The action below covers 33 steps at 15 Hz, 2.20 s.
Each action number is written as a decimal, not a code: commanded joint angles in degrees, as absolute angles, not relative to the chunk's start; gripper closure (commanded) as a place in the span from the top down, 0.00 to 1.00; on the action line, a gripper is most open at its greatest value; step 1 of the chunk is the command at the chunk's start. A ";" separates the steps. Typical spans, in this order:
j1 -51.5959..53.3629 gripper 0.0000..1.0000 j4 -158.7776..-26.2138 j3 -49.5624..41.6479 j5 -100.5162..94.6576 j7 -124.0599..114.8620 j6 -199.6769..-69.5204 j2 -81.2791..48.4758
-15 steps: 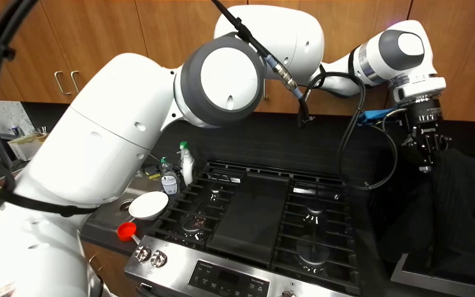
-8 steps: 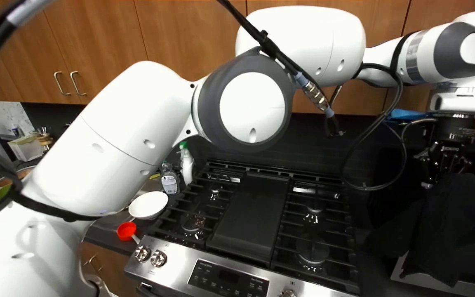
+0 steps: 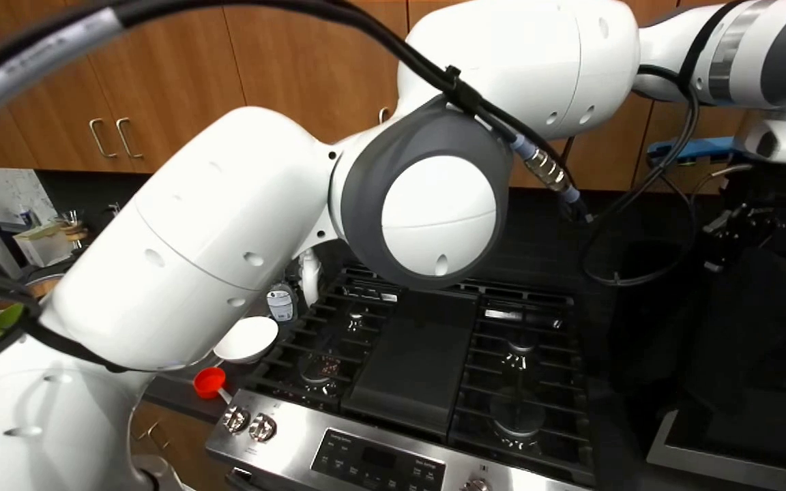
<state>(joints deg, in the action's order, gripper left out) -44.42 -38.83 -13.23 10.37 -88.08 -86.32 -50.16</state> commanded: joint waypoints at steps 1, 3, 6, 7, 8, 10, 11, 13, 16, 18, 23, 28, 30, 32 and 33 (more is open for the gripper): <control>-44.00 0.02 -35.73 -10.94 11.82 -84.65 -87.66 -49.59; -43.58 0.02 -34.59 -9.66 12.08 -84.94 -87.69 -49.93; -42.91 0.02 -33.91 -8.13 11.62 -85.02 -88.20 -50.60; -42.86 0.02 -33.79 -7.84 11.61 -85.65 -88.96 -50.96; -42.79 0.02 -33.58 -8.22 10.93 -85.83 -89.94 -51.34; -42.62 0.02 -32.50 -9.59 9.66 -88.71 -92.06 -52.83; -43.05 0.02 -28.59 -10.38 9.63 -91.27 -92.13 -55.33; -44.11 0.02 -27.30 -10.61 10.28 -96.12 -93.19 -56.19; -46.25 0.02 -24.23 -8.20 12.75 -101.35 -94.17 -57.79; -46.66 0.02 -22.21 -6.93 12.88 -102.59 -95.50 -58.68; -48.08 0.02 -18.95 -3.68 13.25 -104.53 -97.65 -60.00; -47.66 0.02 -19.04 -3.28 11.43 -108.04 -94.18 -61.85; -47.07 0.02 -18.43 -4.47 9.64 -109.11 -93.87 -62.55; -46.70 0.02 -20.28 -5.16 8.16 -109.27 -93.88 -61.81; -46.52 0.02 -20.38 -5.87 7.07 -109.79 -92.99 -61.55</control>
